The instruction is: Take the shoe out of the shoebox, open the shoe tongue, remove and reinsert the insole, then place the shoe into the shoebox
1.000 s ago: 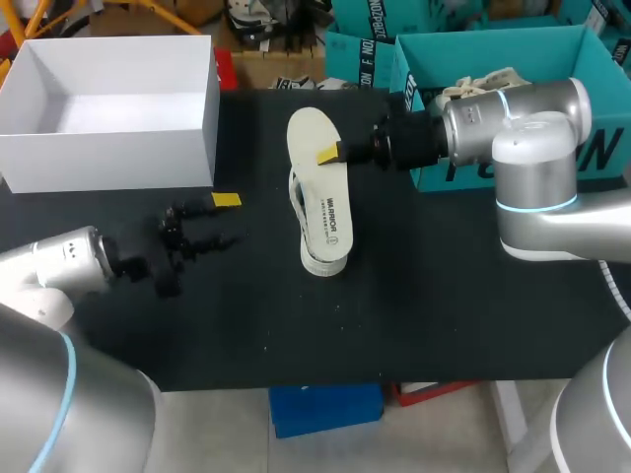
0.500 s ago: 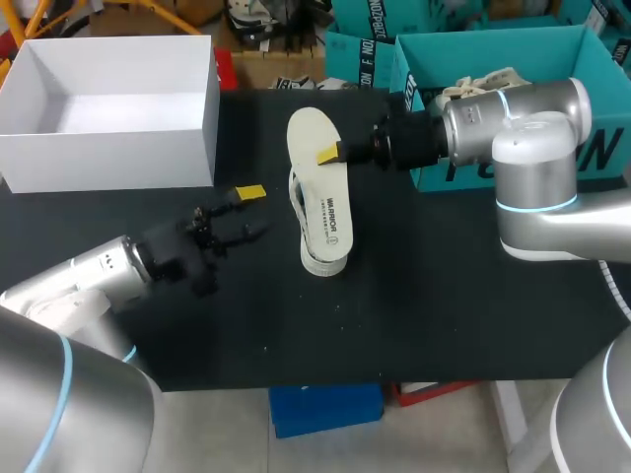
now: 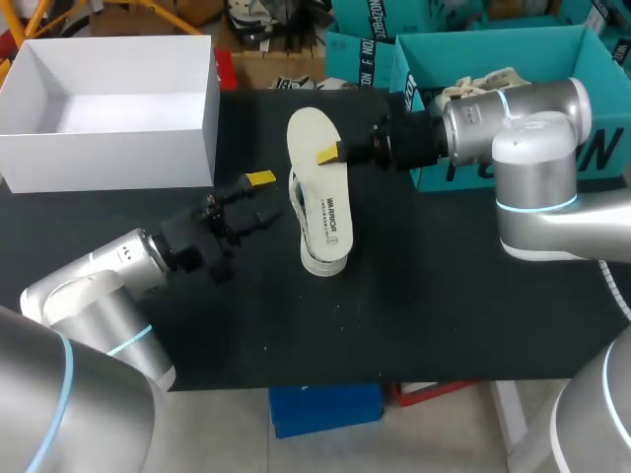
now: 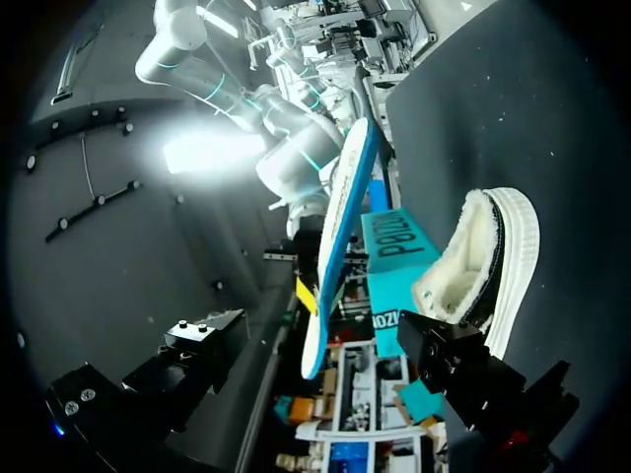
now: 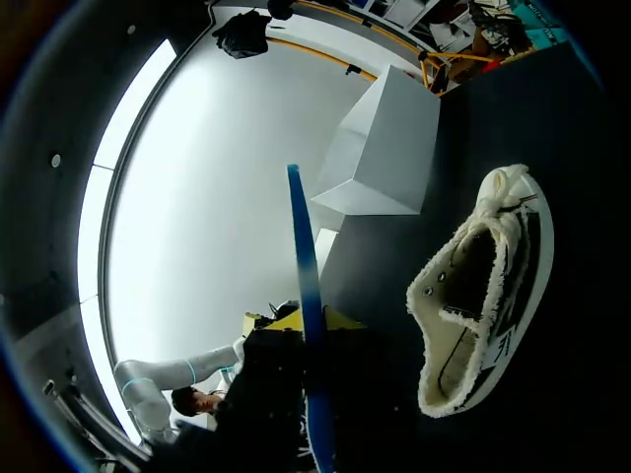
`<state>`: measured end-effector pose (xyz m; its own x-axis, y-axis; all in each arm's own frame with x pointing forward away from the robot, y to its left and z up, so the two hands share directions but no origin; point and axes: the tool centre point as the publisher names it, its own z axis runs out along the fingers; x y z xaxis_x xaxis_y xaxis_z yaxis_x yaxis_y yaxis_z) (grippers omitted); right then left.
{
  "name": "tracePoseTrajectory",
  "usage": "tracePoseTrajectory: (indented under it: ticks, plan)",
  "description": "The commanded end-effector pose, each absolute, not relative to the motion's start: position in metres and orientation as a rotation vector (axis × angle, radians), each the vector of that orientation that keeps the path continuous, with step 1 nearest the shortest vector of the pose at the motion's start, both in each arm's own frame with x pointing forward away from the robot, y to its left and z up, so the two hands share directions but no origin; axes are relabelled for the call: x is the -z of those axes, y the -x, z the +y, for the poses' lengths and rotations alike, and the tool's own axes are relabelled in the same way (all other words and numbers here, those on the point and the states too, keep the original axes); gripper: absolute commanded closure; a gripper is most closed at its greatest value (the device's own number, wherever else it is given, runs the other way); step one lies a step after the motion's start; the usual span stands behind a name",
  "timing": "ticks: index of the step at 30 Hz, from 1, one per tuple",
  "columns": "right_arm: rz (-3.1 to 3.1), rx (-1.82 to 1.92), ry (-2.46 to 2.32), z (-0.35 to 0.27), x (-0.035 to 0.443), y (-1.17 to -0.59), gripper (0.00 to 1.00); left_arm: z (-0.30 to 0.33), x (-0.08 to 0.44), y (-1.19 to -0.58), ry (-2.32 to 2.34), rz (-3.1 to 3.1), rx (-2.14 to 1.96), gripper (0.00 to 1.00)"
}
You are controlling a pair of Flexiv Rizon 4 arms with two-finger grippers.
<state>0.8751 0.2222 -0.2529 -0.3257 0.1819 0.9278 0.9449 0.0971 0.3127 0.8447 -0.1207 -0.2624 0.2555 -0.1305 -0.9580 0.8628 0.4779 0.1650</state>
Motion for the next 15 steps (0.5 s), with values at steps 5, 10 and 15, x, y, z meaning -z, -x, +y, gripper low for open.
tracePoseTrajectory:
  ticks: [5,10,15]
  plan:
    - [-1.63,1.295,1.131,0.224,0.254,-0.876,1.0,-0.145,0.258,-0.861,-0.85,1.095,0.798,0.0]
    - [-1.63,1.295,1.131,0.224,0.254,-0.876,1.0,-0.153,0.258,-0.865,-0.851,1.092,0.81,0.0]
    - [-1.63,1.295,1.131,0.224,0.254,-0.876,1.0,-0.159,0.257,-0.868,-0.852,1.09,0.814,0.0]
